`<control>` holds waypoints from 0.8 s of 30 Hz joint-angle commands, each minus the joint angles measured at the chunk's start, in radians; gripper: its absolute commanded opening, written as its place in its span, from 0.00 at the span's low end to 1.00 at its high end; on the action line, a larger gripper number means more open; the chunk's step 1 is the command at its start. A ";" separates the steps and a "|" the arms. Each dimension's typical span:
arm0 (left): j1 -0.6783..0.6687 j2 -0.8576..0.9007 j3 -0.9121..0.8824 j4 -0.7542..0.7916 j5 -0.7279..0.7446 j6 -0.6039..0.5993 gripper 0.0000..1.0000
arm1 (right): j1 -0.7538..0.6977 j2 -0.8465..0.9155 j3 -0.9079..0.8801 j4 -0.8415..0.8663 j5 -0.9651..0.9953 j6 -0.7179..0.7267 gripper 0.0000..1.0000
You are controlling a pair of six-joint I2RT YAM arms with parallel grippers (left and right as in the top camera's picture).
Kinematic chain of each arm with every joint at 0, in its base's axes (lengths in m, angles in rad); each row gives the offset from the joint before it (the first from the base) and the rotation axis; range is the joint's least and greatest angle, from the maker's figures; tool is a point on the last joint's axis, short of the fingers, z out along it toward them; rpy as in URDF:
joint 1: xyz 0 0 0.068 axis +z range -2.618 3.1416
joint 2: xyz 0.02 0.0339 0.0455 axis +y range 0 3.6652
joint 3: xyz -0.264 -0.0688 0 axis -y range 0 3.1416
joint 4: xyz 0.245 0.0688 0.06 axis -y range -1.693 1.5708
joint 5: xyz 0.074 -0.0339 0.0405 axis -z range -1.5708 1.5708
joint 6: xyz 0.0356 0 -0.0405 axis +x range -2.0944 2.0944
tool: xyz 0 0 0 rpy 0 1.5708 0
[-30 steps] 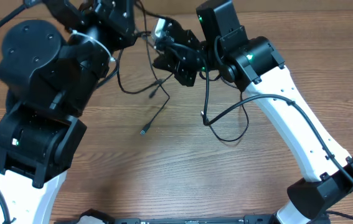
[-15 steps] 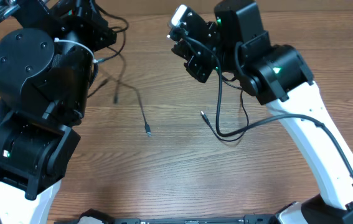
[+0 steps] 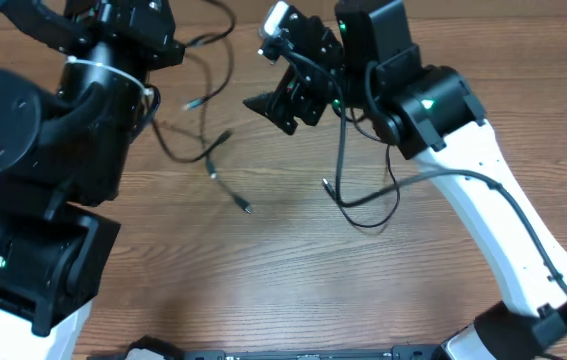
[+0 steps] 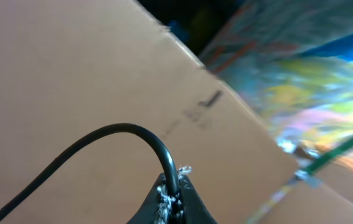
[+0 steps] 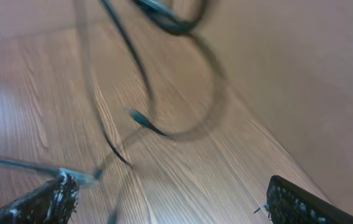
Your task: Untangle cables
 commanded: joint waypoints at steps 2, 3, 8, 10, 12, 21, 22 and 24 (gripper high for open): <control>-0.005 -0.019 0.023 0.014 0.141 -0.063 0.04 | 0.005 0.045 0.000 0.041 -0.119 0.001 0.93; -0.005 -0.019 0.023 0.014 0.173 -0.082 0.04 | 0.005 0.053 0.000 0.053 -0.137 0.001 0.92; -0.005 -0.019 0.023 0.014 0.246 -0.125 0.05 | 0.016 0.075 0.000 0.077 -0.141 0.004 0.87; -0.005 -0.019 0.023 0.011 0.247 -0.126 0.04 | 0.023 0.075 0.000 0.084 -0.141 0.004 0.87; -0.005 -0.019 0.023 0.012 0.251 -0.134 0.04 | 0.031 0.075 0.000 0.092 -0.141 0.005 0.82; -0.005 -0.019 0.023 0.010 0.279 -0.155 0.04 | 0.081 0.075 0.000 0.113 -0.148 0.012 0.04; -0.005 -0.018 0.023 0.003 0.274 -0.153 0.04 | 0.085 0.075 0.000 0.109 -0.148 0.011 0.04; -0.005 -0.018 0.023 -0.018 0.243 -0.134 0.04 | 0.087 0.075 0.000 0.097 -0.147 0.011 0.04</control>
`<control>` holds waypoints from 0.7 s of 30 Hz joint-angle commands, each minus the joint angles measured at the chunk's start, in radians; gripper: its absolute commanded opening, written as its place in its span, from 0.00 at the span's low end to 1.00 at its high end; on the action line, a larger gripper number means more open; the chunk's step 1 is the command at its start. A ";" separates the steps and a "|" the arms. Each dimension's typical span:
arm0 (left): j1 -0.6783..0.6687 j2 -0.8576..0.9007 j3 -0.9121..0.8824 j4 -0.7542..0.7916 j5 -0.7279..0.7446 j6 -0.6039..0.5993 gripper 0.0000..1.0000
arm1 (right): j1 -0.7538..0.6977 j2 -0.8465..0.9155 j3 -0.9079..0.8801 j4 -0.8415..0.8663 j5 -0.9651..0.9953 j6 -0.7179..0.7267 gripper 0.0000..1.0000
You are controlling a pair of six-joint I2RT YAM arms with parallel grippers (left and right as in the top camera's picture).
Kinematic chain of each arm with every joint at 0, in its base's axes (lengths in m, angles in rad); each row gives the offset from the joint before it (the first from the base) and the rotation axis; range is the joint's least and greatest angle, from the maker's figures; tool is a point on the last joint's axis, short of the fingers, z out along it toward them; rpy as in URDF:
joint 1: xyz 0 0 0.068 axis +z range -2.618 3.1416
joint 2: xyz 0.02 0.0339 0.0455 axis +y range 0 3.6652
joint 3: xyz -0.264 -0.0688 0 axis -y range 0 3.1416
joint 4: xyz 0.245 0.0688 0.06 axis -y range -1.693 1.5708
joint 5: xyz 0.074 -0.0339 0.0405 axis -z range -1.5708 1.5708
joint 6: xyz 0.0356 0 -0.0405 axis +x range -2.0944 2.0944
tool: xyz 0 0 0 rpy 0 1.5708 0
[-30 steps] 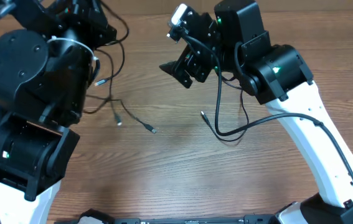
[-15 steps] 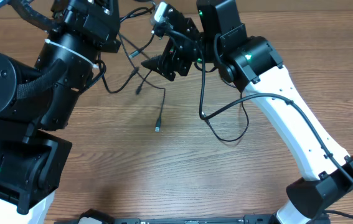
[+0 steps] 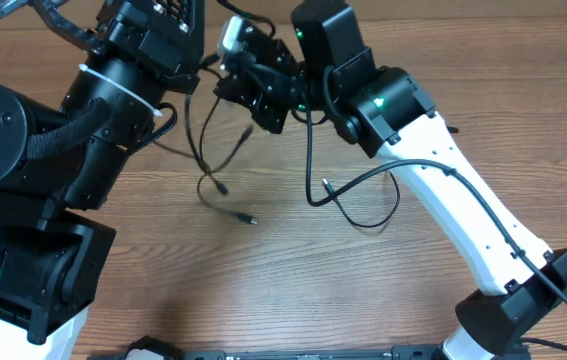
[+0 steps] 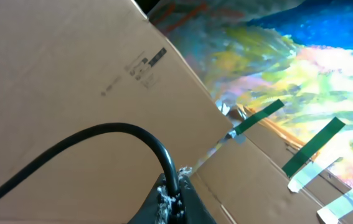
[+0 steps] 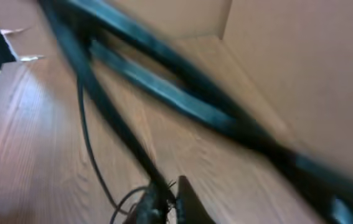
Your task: Untangle cables
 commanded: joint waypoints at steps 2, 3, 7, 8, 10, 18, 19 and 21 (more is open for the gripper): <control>-0.005 -0.009 0.023 -0.041 -0.049 0.021 0.04 | 0.006 -0.003 0.000 -0.014 -0.011 0.002 0.04; -0.005 -0.009 0.023 -0.053 -0.058 0.021 0.04 | 0.002 -0.003 0.000 -0.019 -0.011 0.002 0.04; -0.005 -0.009 0.023 -0.055 -0.073 0.061 0.04 | -0.013 -0.006 0.000 -0.042 -0.004 0.007 0.04; -0.005 -0.009 0.023 -0.059 -0.095 0.085 0.04 | -0.014 -0.010 0.000 -0.047 0.011 0.021 0.04; -0.005 -0.009 0.023 -0.085 -0.179 0.126 0.04 | -0.019 -0.021 0.001 -0.065 0.063 0.032 0.04; -0.005 0.000 0.023 -0.211 -0.679 0.318 0.04 | -0.062 -0.133 0.001 -0.132 0.239 0.054 0.04; -0.005 0.001 0.023 -0.222 -0.735 0.337 0.04 | -0.072 -0.155 0.001 -0.134 0.269 0.073 0.04; -0.005 0.005 0.023 -0.243 -0.795 0.380 0.04 | -0.090 -0.193 0.001 -0.134 0.295 0.090 0.04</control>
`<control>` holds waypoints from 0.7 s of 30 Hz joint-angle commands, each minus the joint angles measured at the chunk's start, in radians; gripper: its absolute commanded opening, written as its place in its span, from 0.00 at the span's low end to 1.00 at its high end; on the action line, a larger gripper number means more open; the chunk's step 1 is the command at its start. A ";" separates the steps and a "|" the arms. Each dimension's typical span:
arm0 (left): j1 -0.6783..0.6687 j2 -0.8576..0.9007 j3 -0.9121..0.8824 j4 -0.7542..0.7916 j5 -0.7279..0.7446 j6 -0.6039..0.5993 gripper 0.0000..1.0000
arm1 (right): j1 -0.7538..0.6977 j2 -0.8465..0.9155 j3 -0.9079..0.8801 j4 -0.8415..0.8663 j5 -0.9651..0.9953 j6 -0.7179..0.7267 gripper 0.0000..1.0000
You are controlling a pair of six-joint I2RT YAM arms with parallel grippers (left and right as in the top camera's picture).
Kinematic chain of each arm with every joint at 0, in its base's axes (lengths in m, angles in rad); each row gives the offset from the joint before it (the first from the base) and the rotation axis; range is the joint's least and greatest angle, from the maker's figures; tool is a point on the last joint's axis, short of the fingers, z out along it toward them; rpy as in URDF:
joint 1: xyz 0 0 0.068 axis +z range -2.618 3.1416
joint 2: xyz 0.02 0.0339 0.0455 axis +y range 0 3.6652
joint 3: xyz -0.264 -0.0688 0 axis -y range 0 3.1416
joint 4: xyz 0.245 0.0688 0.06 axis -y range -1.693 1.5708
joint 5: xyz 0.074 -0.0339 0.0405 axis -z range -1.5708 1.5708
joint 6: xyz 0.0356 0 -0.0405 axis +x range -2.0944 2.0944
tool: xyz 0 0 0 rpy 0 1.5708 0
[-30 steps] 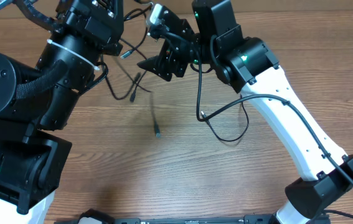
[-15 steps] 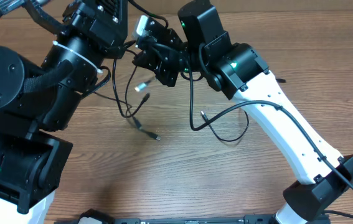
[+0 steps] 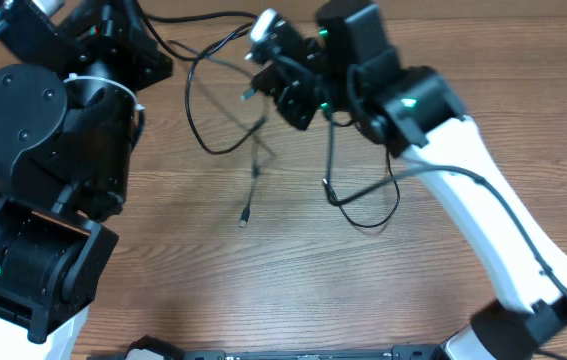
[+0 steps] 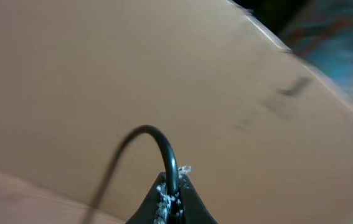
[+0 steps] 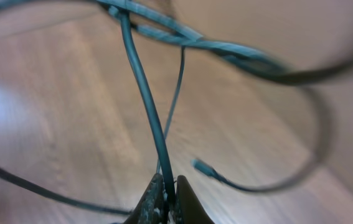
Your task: Untangle cables
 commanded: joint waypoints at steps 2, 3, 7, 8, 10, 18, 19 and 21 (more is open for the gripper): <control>-0.005 0.015 0.021 -0.039 -0.284 0.162 0.04 | -0.052 -0.156 0.004 0.014 0.106 0.064 0.04; -0.005 0.024 0.021 -0.051 -0.284 0.179 0.04 | -0.063 -0.177 0.007 0.023 0.106 0.073 0.04; -0.005 0.088 0.021 -0.095 -0.297 0.238 0.04 | -0.096 -0.243 0.031 0.043 0.109 0.086 0.04; -0.005 0.108 0.021 -0.106 -0.308 0.238 0.04 | -0.102 -0.259 0.037 0.047 0.109 0.086 0.04; -0.002 0.154 0.021 -0.126 -0.321 0.238 0.04 | -0.112 -0.289 0.044 0.050 0.109 0.087 0.04; 0.009 0.290 0.021 -0.145 -0.276 0.200 0.04 | -0.140 -0.365 0.047 -0.004 0.134 0.085 0.04; 0.003 0.288 0.022 -0.142 -0.245 0.200 0.04 | -0.145 -0.360 0.047 -0.020 0.145 0.085 0.04; -0.007 0.259 0.022 -0.127 -0.147 0.200 0.04 | -0.155 -0.340 0.047 -0.047 0.160 0.085 0.38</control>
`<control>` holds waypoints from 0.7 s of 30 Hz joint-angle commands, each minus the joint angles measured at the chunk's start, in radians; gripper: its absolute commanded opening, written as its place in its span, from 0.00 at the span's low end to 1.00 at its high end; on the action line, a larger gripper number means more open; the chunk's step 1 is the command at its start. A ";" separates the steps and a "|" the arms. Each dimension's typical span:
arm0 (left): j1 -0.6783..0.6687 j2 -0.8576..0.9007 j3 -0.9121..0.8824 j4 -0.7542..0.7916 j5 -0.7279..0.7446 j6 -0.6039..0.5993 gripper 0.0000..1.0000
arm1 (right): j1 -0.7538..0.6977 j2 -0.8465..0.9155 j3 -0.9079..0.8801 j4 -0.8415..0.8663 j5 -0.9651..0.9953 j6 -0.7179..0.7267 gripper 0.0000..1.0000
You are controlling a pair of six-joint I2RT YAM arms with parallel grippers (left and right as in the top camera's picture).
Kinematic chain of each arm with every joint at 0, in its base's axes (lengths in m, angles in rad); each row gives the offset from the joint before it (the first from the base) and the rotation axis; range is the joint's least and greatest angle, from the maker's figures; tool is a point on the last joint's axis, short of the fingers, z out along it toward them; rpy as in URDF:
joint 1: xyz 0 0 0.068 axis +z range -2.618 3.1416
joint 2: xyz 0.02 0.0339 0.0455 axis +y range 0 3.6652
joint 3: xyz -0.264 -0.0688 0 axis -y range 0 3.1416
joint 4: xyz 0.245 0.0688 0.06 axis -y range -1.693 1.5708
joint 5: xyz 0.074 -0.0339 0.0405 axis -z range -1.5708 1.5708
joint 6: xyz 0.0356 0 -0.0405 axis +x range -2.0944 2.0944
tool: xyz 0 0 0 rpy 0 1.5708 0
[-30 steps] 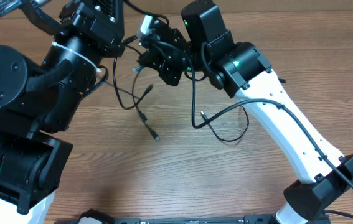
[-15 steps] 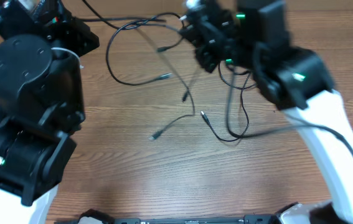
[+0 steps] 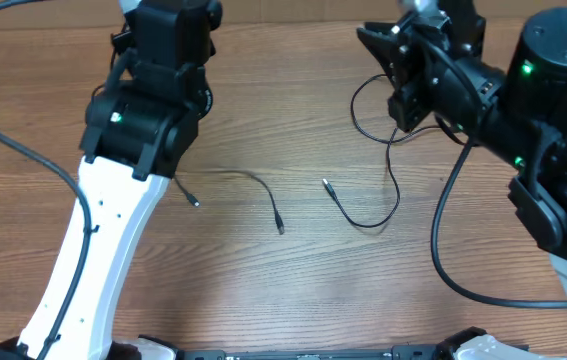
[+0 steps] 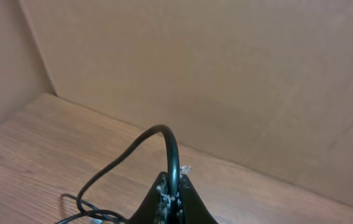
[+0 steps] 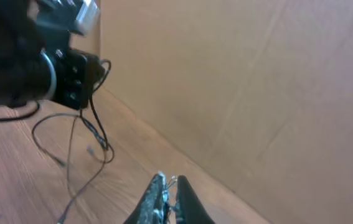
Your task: Untangle cables
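Observation:
My left gripper (image 4: 175,182) is shut on a black cable (image 4: 164,132) that arches out of its tips and drops to the lower left. In the overhead view that cable (image 3: 253,180) trails over the table's middle and ends in a plug. A second thin black cable (image 3: 395,190) lies apart from it on the right. It loops up under my right arm, where its upper part is hidden. My right gripper (image 5: 167,182) is shut, and no cable shows past its tips.
Brown cardboard walls (image 4: 226,74) stand behind the wooden table (image 3: 263,290). The arms' own thick black leads hang at the left (image 3: 3,140) and at the right (image 3: 441,240). Both arms reach over the back of the table.
The grippers were close together at the back middle with cable strung between them. Now they are far apart, left and right. No cable shows in the right gripper, and the two cables lie apart.
At first my left gripper was shut on a cable and the right was open beside the tangle. Then the right was shut on a strand next to the left. Then that strand was stretched between them. Now the arms are apart and the cables lie separate.

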 commanded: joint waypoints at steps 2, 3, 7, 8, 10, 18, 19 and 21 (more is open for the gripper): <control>-0.013 -0.095 0.016 0.022 0.224 0.001 0.04 | -0.024 0.046 0.018 -0.036 0.046 0.008 0.91; -0.012 -0.114 0.016 0.018 0.307 0.002 0.04 | -0.028 0.056 0.018 -0.043 0.057 0.008 0.93; 0.000 -0.179 0.015 -0.007 0.541 0.040 0.09 | -0.044 0.082 0.018 -0.080 0.145 0.008 0.93; 0.002 -0.191 0.015 -0.025 0.569 0.039 0.12 | -0.048 0.085 0.018 -0.089 0.157 0.008 0.93; 0.001 -0.204 0.015 -0.068 0.599 0.039 0.19 | -0.059 0.085 0.018 -0.105 0.164 0.008 0.93; 0.002 -0.232 0.047 -0.108 0.517 0.016 1.00 | -0.076 0.134 -0.001 -0.191 0.163 0.072 0.95; 0.002 -0.241 0.063 -0.109 0.519 0.005 1.00 | -0.076 0.149 -0.016 -0.191 0.159 0.107 0.95; 0.002 -0.261 0.091 -0.109 0.520 -0.011 1.00 | -0.076 0.185 -0.044 -0.185 0.133 0.166 0.95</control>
